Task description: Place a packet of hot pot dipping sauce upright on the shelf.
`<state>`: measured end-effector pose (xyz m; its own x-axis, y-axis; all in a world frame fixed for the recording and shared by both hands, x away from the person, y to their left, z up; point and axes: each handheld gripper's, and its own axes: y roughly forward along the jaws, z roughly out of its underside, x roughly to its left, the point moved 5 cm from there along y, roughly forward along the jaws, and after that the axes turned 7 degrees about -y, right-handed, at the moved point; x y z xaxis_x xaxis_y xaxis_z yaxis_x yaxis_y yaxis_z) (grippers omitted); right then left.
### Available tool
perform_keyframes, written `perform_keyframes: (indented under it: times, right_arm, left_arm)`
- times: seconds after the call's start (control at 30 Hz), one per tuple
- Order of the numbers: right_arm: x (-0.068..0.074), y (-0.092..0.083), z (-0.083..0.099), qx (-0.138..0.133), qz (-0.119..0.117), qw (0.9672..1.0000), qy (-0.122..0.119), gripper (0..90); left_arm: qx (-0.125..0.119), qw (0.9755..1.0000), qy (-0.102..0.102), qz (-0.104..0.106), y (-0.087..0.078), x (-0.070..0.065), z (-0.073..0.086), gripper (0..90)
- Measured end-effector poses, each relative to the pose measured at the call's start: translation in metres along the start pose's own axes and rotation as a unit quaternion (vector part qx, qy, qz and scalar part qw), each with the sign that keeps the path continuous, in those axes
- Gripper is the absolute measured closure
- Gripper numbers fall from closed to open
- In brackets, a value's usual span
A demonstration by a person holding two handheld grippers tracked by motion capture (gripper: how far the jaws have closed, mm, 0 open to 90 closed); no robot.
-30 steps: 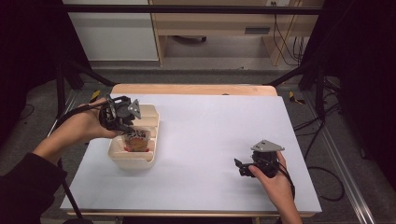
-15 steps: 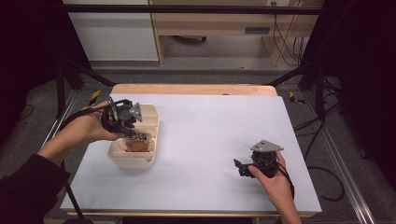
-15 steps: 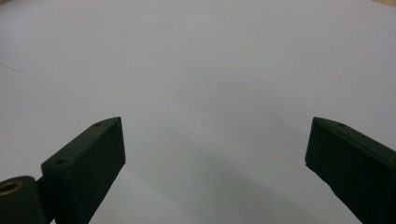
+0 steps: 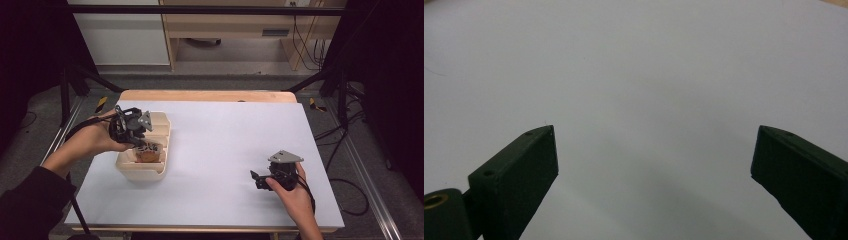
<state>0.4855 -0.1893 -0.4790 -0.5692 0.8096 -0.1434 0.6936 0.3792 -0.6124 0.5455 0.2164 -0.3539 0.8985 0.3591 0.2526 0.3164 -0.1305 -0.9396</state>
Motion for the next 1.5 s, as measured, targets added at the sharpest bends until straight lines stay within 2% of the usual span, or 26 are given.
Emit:
perform_keyframes:
  times: [0.37,0.67,0.7,0.73,0.77,0.8,0.83,0.87,0.9,0.93,0.97,1.0,1.07,1.1,1.23,1.27,1.3,1.33,1.37,1.4,1.43,1.47,1.5]
  right_arm:
    - [0.000,0.000,0.000,0.001,0.000,1.0000,-0.001,5.4]
    - [0.001,0.000,0.000,0.002,0.000,1.0000,0.002,5.4]
    - [0.001,0.001,0.000,0.004,-0.001,1.0000,0.003,5.4]
    - [0.001,0.001,0.000,0.004,-0.001,1.0000,0.003,5.4]
    - [0.001,0.001,0.000,0.004,-0.001,1.0000,0.003,5.4]
    - [0.001,0.001,0.000,0.004,-0.001,1.0000,0.003,5.4]
    - [0.000,0.001,0.000,0.003,-0.001,1.0000,0.000,5.4]
    - [0.000,0.001,0.000,0.003,-0.001,1.0000,0.000,5.4]
    - [0.000,0.001,0.001,0.003,-0.001,1.0000,-0.003,5.4]
    - [0.000,0.001,0.001,0.003,-0.001,1.0000,-0.003,5.4]
    - [0.000,0.001,0.001,0.004,0.000,1.0000,0.002,5.4]
    - [0.000,0.001,0.001,0.004,0.000,1.0000,0.002,5.4]
    - [0.000,0.001,0.000,0.003,-0.001,1.0000,0.000,5.4]
    - [0.001,0.001,0.000,0.004,0.000,1.0000,0.002,5.4]
    - [0.000,0.001,0.000,0.003,0.001,1.0000,0.001,5.4]
    - [0.000,0.001,0.000,0.003,0.001,1.0000,0.001,5.4]
    - [-0.001,0.001,0.000,0.001,0.001,1.0000,-0.002,5.4]
    - [-0.001,0.000,0.001,0.002,0.002,1.0000,-0.001,5.4]
    - [-0.001,0.000,0.001,0.001,0.002,1.0000,0.004,5.4]
    - [-0.001,0.000,0.001,0.002,0.002,1.0000,0.005,5.4]
    - [-0.002,0.000,0.001,0.002,0.003,1.0000,0.003,5.4]
    - [-0.002,0.000,0.001,0.002,0.003,1.0000,0.003,5.4]
    - [-0.002,-0.001,0.001,0.002,0.003,1.0000,0.006,5.4]
  left_arm:
    - [-0.001,1.0000,0.006,0.003,0.000,0.000,0.001,73.0]
    - [-0.007,0.9999,-0.005,0.006,0.002,0.004,0.013,72.6]
    - [-0.020,0.9998,-0.005,0.000,0.001,0.005,0.013,69.9]
    - [-0.020,0.9998,-0.005,0.000,0.001,0.005,0.013,59.2]
    - [-0.042,0.9989,-0.018,-0.006,-0.003,0.006,0.011,48.6]
    - [-0.042,0.9989,-0.018,-0.006,-0.003,0.006,0.011,39.7]
    - [-0.064,0.9976,-0.025,-0.011,-0.009,0.006,0.008,31.7]
    - [-0.064,0.9976,-0.025,-0.011,-0.009,0.006,0.008,25.6]
    - [-0.080,0.9960,-0.036,-0.021,-0.015,0.005,0.006,21.4]
    - [-0.080,0.9960,-0.036,-0.021,-0.015,0.005,0.006,15.7]
    - [-0.095,0.9940,-0.043,-0.033,-0.020,0.002,0.002,11.4]
    - [-0.095,0.9940,-0.043,-0.033,-0.020,0.002,0.002,9.3]
    - [-0.116,0.9915,-0.049,-0.035,-0.024,-0.004,-0.003,8.7]
    - [-0.139,0.9882,-0.058,-0.029,-0.026,-0.011,-0.010,6.9]
    - [-0.184,0.9804,-0.066,-0.020,-0.024,-0.028,-0.025,5.6]
    - [-0.184,0.9804,-0.066,-0.020,-0.024,-0.028,-0.025,6.1]
    - [-0.198,0.9775,-0.071,-0.019,-0.023,-0.032,-0.030,6.1]
    - [-0.216,0.9735,-0.072,-0.017,-0.023,-0.035,-0.034,6.3]
    - [-0.250,0.9646,-0.085,0.002,-0.022,-0.043,-0.043,6.6]
    - [-0.258,0.9621,-0.086,0.007,-0.019,-0.048,-0.047,5.3]
    - [-0.263,0.9611,-0.084,0.007,-0.017,-0.053,-0.051,3.9]
    - [-0.263,0.9611,-0.084,0.007,-0.017,-0.053,-0.051,4.2]
    - [-0.273,0.9585,-0.082,0.003,-0.011,-0.063,-0.059,4.5]
